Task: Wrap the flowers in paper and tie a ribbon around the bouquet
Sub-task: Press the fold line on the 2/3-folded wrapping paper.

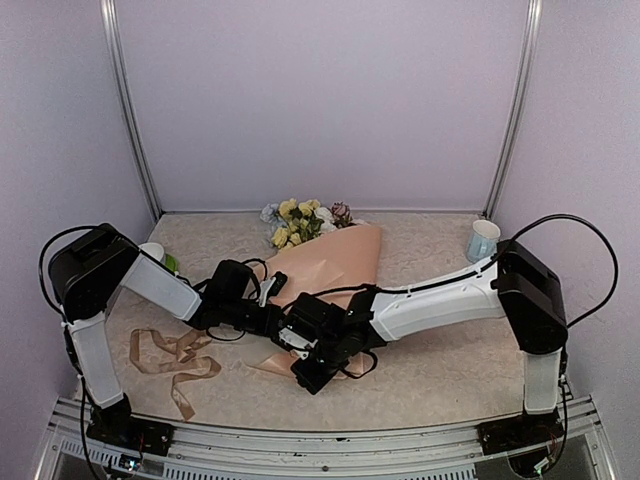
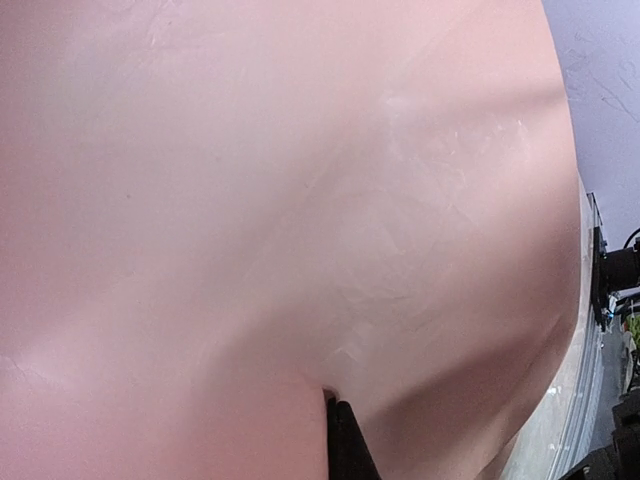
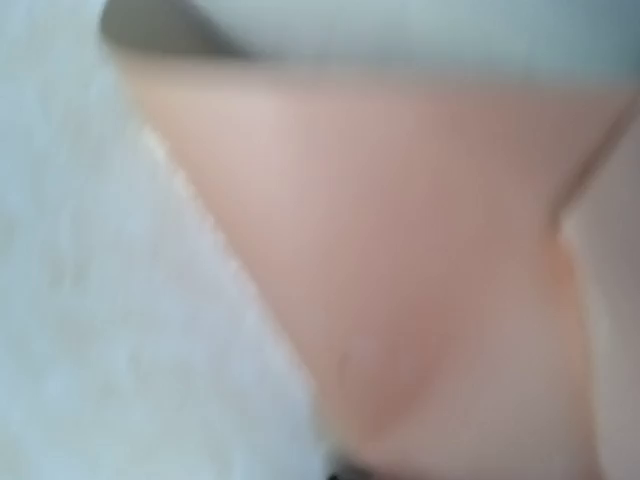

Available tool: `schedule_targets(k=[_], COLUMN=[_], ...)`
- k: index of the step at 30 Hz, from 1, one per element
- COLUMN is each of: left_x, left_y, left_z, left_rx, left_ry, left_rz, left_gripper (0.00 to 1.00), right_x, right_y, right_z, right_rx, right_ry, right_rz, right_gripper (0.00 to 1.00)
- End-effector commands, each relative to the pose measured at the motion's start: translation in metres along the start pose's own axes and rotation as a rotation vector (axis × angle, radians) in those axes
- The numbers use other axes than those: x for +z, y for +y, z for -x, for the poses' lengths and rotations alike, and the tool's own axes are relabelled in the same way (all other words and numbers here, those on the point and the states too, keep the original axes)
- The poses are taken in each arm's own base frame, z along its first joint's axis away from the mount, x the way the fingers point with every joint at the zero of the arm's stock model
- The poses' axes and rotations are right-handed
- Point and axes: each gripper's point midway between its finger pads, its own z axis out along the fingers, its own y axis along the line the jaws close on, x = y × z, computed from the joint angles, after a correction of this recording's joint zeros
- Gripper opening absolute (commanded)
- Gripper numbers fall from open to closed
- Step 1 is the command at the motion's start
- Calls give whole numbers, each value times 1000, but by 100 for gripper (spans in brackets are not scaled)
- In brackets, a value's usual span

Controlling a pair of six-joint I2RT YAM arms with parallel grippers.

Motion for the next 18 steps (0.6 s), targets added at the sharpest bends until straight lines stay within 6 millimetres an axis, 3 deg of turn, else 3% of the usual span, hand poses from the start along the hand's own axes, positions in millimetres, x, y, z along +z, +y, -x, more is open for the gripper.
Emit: schedule_targets(k=[1,5,9,14,18], left_x=[0,-1,-2,-5,-11], left_y=[11,10,10,12,17], left_z=[-11,-11,-10,-9,-2], left_rx=[-6,-7,-3,-5,-19], left_ry=[24,22,22,21,2], left_rz=[34,34,41,67,109], left_gripper=[0,0,0,0,0], right_x=[-47,-61,-43,-20,-15], right_y=[-5,-35,-71,-91,-95], right_z=[17,16,-18,-59,-74], right_rx=[34,180,290,354,378], right_ry=[-125,-205,-145,-39,-7], right_rz=[64,98,44,-23,-43], right_gripper=[0,0,0,0,0])
